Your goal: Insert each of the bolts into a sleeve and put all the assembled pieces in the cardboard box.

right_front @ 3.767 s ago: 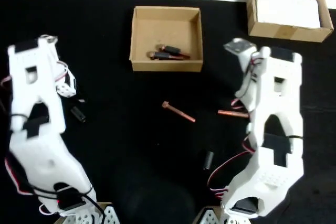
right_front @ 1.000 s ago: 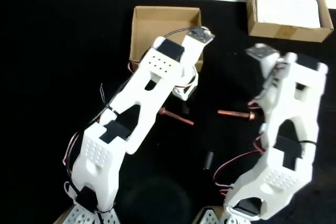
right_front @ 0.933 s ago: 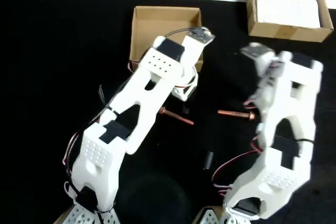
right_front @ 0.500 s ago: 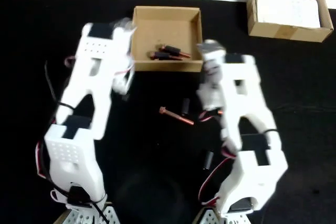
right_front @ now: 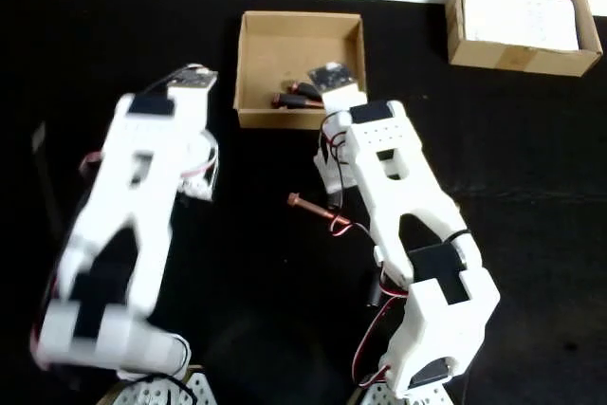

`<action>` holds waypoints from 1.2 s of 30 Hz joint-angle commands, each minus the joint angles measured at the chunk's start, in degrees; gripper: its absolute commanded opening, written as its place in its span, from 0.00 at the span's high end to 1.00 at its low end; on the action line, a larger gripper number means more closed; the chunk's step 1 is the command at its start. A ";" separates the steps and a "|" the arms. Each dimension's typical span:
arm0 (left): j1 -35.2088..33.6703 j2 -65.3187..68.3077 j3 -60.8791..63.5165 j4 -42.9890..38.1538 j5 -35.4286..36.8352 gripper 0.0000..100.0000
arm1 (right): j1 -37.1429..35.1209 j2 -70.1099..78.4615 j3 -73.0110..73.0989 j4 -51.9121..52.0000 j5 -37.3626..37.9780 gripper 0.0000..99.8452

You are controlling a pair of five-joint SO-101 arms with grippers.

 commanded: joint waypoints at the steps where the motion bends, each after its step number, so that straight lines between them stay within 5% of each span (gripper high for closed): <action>1: -0.57 -5.23 4.53 -4.22 -0.26 0.83 | -0.84 1.71 -1.27 -0.84 -0.35 0.81; 22: -3.12 3.65 6.81 -12.75 -1.93 0.83 | -2.95 12.26 -7.96 -0.92 -0.44 0.81; 28: -3.12 7.60 8.84 -18.02 -1.85 0.83 | -2.86 14.11 -8.04 -2.95 0.00 0.99; 36: -3.12 7.78 9.45 -20.31 -0.88 0.83 | -2.15 13.85 -8.40 -2.86 -0.35 0.99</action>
